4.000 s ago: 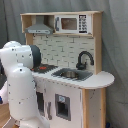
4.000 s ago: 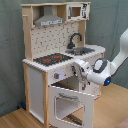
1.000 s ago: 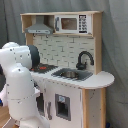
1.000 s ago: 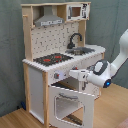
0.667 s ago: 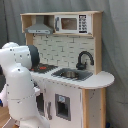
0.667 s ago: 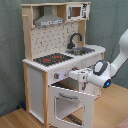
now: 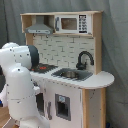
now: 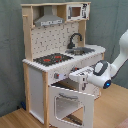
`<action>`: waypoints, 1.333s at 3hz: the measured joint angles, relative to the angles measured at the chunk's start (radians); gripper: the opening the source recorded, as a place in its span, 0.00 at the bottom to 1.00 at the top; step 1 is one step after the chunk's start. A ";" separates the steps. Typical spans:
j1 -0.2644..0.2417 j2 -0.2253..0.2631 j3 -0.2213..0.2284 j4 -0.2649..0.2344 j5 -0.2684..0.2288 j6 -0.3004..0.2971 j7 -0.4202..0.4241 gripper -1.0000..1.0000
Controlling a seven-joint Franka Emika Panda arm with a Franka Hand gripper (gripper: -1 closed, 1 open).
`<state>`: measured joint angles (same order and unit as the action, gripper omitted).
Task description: Play with the kitchen
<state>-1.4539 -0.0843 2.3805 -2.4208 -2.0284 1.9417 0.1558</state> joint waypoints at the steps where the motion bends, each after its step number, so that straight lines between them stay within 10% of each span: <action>1: 0.000 0.000 0.000 0.000 0.000 0.000 0.005 1.00; 2: 0.000 0.000 0.001 -0.001 0.005 0.001 0.143 1.00; 4: 0.005 0.127 0.108 0.002 0.077 -0.073 0.156 1.00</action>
<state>-1.4490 0.0424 2.4889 -2.4187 -1.9511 1.8684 0.3116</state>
